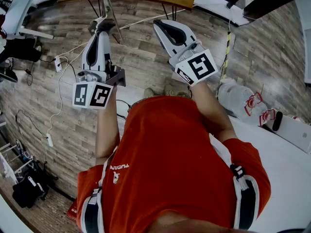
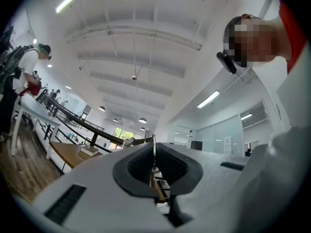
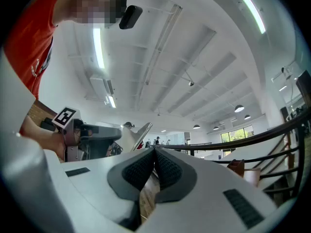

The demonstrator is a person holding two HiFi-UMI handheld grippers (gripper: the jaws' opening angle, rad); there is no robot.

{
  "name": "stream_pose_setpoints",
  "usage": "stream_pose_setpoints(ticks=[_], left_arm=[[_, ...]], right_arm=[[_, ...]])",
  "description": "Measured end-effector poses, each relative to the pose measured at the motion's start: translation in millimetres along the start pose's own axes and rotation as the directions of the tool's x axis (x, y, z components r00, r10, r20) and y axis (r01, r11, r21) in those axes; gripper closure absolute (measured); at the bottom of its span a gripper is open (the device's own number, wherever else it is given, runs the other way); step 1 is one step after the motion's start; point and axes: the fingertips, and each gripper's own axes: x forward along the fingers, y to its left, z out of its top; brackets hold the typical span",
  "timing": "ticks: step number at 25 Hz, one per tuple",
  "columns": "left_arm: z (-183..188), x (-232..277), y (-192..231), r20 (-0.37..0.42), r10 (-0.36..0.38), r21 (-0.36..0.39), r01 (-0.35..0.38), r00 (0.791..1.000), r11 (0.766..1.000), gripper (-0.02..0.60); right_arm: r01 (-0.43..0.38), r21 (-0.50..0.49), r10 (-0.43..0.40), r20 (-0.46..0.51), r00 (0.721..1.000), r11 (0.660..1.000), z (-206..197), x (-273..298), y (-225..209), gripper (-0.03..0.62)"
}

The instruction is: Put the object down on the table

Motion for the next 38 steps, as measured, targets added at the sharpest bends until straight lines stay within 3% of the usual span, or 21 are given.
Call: stream_pose_setpoints(ticks=[11, 27, 32, 38], left_arm=[[-13, 11, -14, 0.000, 0.014, -0.009, -0.014, 1.000, 1.000, 0.569], [-56, 79, -35, -0.053, -0.009, -0.026, 0.008, 0.999, 1.000, 0.569], [-67, 116, -20, -0.058, -0.038, -0.046, 0.036, 0.998, 0.998, 0.569], [-86, 186, 31, -0.076, -0.072, -0.105, 0.063, 0.995, 0.992, 0.569]], right_arm=[[-0.027, 0.023, 0.027, 0.011, 1.000, 0.999, 0, -12, -14, 0.569], [0.000, 0.036, 0.000, 0.007, 1.000, 0.999, -15, -29, -86, 0.569], [0.019, 0.034, -0.018, -0.017, 1.000, 0.999, -31, -12, -112, 0.569], [0.058, 0.019, -0.057, -0.069, 0.996, 0.998, -56, 43, -166, 0.569]])
